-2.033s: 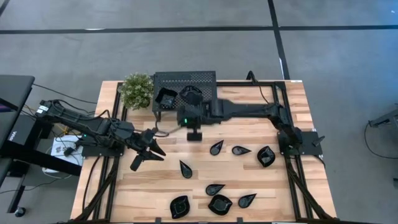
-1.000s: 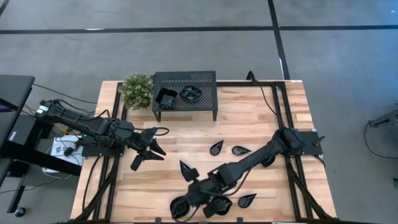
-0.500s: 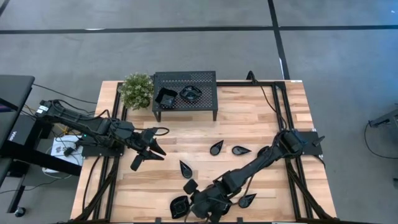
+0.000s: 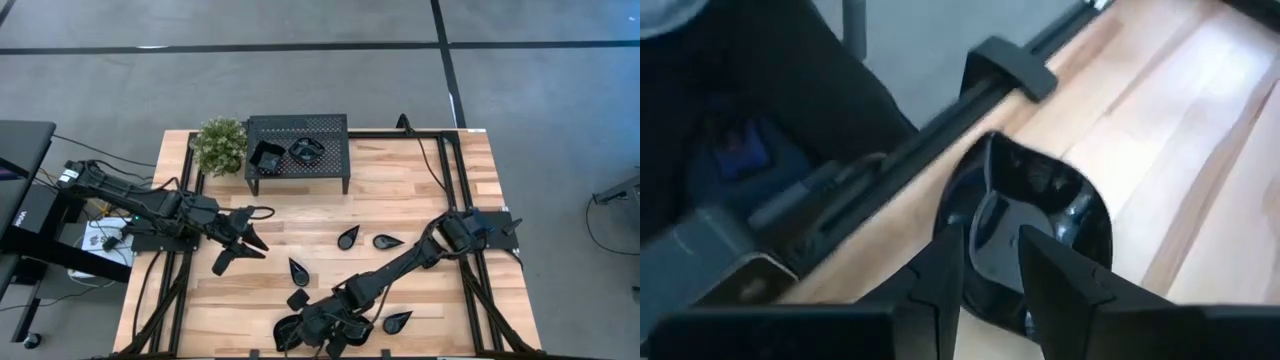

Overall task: Pick & Place Mini shaped plates
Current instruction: Stack the leaf shaped plate on top of the leaf shaped plate on the shelf

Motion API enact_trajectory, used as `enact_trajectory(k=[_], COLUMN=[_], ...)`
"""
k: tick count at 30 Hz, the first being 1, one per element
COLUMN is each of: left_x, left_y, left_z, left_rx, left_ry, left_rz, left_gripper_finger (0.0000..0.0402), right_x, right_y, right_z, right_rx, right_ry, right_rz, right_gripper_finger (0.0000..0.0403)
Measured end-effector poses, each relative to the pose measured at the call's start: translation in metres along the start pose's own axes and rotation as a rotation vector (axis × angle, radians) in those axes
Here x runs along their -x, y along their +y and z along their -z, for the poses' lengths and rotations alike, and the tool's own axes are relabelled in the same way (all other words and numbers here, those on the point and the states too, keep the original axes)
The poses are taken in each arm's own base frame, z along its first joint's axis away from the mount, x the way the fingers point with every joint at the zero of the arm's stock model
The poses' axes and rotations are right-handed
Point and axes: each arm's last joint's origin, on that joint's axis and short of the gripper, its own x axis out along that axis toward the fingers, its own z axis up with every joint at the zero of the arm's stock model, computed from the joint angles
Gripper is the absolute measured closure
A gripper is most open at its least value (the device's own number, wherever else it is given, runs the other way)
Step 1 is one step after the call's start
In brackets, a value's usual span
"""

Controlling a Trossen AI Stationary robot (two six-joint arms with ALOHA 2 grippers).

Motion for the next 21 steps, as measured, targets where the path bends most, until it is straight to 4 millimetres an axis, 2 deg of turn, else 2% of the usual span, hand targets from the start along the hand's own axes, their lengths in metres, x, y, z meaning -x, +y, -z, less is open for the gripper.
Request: enact_trajectory(k=[13,17,21], left_x=[-0.003,-0.004,-0.005], left_y=[0.001,0.001,0.001], left_z=[0.001,0.002,0.002], left_rx=[0.001,0.002,0.002], left_ry=[0.01,0.019,0.023], left_rz=[-0.003,-0.006,-0.007], left_gripper_finger=[0.0302,0.0302,0.0302], right_x=[-0.023,-0.023,-0.026], right_y=[0.004,-0.001,-0.005], right_z=[0.028,0.027,0.032], right_rx=[0.062,0.155,0.166], right_ry=[0.116,0.106,0.115], right_rz=[-0.024,-0.002,0.0], right_gripper_finger=[0.0307,0.0307,0.0307])
